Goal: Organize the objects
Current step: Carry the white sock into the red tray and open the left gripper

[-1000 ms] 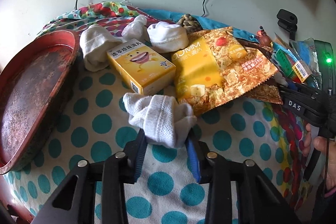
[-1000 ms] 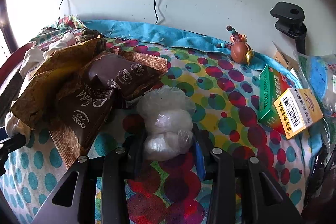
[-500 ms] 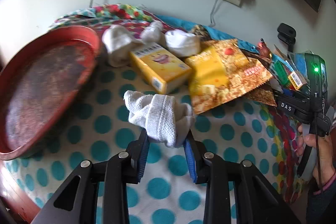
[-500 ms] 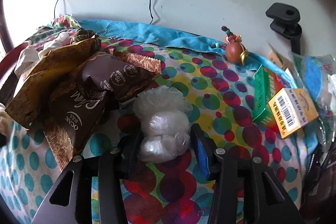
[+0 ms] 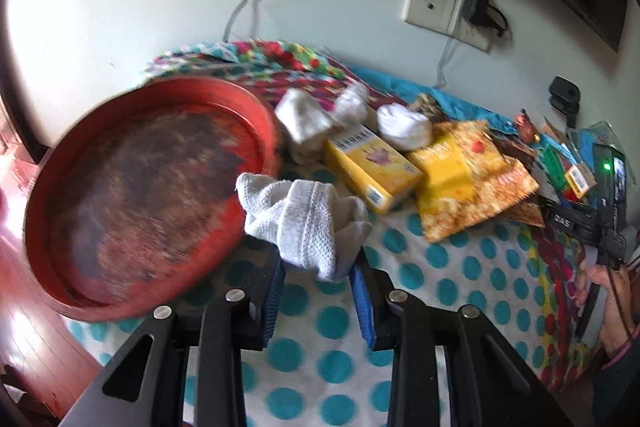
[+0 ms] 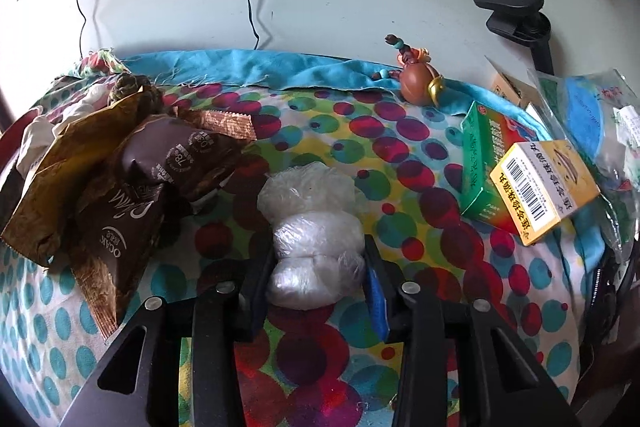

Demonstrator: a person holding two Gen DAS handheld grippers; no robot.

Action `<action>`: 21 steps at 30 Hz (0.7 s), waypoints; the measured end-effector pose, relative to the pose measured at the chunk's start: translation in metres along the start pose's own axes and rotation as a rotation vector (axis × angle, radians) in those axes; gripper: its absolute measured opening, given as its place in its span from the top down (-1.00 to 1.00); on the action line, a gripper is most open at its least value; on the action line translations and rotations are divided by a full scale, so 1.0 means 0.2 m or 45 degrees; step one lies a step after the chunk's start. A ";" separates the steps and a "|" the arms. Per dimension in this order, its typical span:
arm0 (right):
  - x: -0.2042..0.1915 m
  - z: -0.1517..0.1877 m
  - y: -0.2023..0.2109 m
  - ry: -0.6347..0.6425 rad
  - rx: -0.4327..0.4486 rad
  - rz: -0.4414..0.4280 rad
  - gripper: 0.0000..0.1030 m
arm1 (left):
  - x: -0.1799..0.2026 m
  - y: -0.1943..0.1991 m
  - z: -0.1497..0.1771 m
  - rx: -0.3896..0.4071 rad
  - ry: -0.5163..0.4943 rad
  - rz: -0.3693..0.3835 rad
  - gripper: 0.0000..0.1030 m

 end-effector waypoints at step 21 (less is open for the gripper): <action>0.01 0.00 -0.01 0.019 0.004 0.016 0.29 | -1.04 -0.33 -0.37 -0.165 0.286 -0.272 0.38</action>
Point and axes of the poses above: each gripper's, at about its wrist camera, not at the fingertips, and y roughly against the way its jaws point, x to its right, z to its underside, the point moved 3 cm from there along -y, roughly the way its jaws point, and after that the axes turned 4 degrees about x, right-handed, at the moved point
